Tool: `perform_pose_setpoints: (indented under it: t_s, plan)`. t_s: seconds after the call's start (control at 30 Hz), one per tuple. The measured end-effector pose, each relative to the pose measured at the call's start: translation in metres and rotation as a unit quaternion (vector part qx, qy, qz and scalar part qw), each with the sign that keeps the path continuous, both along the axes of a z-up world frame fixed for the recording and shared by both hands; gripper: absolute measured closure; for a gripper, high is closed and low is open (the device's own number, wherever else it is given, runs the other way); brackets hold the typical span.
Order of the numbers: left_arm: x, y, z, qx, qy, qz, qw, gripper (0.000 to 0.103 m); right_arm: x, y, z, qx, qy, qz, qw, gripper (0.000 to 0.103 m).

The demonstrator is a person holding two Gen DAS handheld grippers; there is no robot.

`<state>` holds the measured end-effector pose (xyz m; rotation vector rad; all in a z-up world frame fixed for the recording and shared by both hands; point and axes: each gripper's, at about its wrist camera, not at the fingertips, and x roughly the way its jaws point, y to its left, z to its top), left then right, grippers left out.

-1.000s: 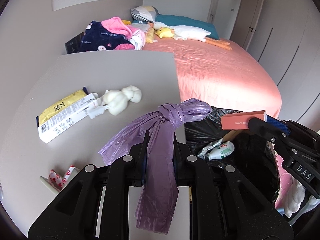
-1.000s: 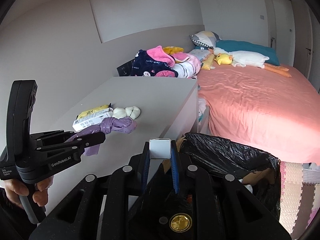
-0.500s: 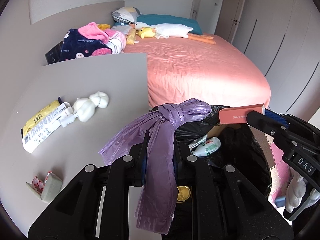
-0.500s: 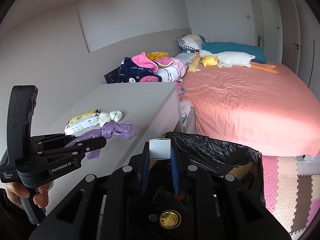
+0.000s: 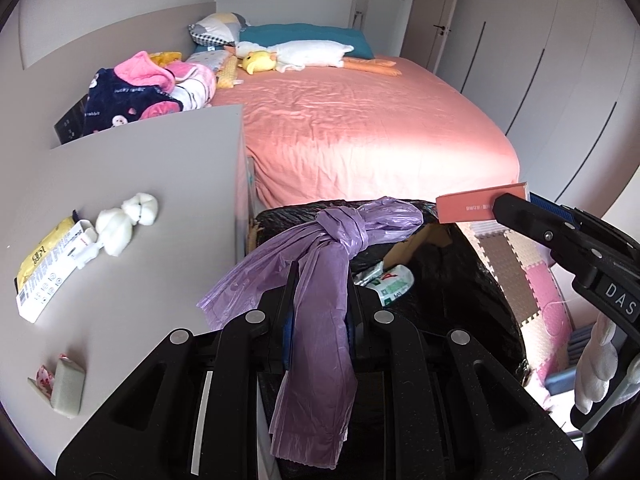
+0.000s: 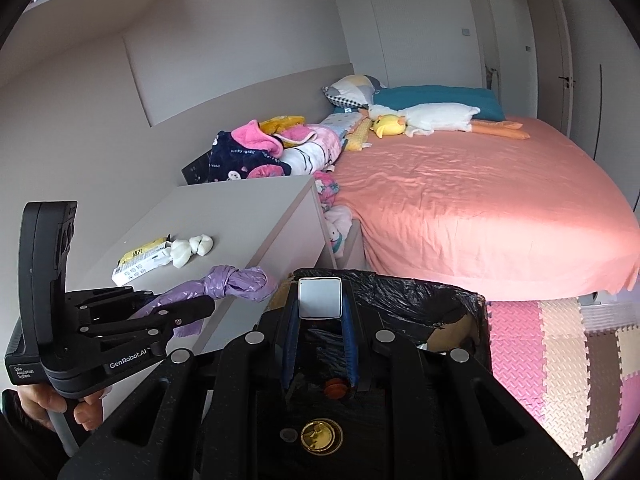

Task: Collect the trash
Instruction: 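Carry the purple bag with the left tool while the right tool carries the pink box over the trash bag, then open the left tool to drop the purple bag while the right tool drops the pink box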

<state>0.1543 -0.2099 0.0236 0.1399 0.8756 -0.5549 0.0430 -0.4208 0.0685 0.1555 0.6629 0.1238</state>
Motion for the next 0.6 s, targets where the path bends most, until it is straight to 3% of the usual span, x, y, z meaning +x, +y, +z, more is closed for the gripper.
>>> perform_pose_setpoints:
  t_s: [0.3, 0.33, 0.37, 0.4, 0.43, 0.47, 0.6]
  plan:
    - [-0.001, -0.022, -0.007, 0.005, 0.015, -0.041, 0.999, 0.082, -0.005, -0.02, 0.001, 0.005, 0.002, -0.018, 1.0, 0.082]
    - [-0.001, -0.026, -0.009, 0.011, 0.018, -0.053, 0.9984, 0.054, -0.006, -0.022, 0.003, 0.006, 0.001, -0.017, 1.0, 0.082]
    - [-0.003, -0.029, -0.01, 0.021, 0.01, -0.053, 0.9983, 0.03, -0.008, -0.024, 0.004, 0.004, -0.002, -0.025, 1.0, 0.073]
    - [-0.008, -0.031, -0.011, 0.032, -0.008, -0.048, 0.9983, 0.007, -0.01, -0.026, 0.006, 0.0, -0.008, -0.041, 0.999, 0.047]
    - [-0.012, -0.034, -0.011, 0.041, -0.032, -0.049, 0.9974, 0.006, -0.013, -0.028, 0.009, -0.003, -0.017, -0.054, 0.998, 0.037]
    - [-0.014, -0.036, -0.012, 0.05, -0.038, -0.054, 0.9966, 0.006, -0.016, -0.03, 0.012, -0.005, -0.029, -0.063, 0.998, 0.035]
    - [-0.013, -0.037, -0.014, 0.053, -0.033, -0.056, 0.9965, 0.006, -0.018, -0.033, 0.016, -0.003, -0.034, -0.066, 0.997, 0.035]
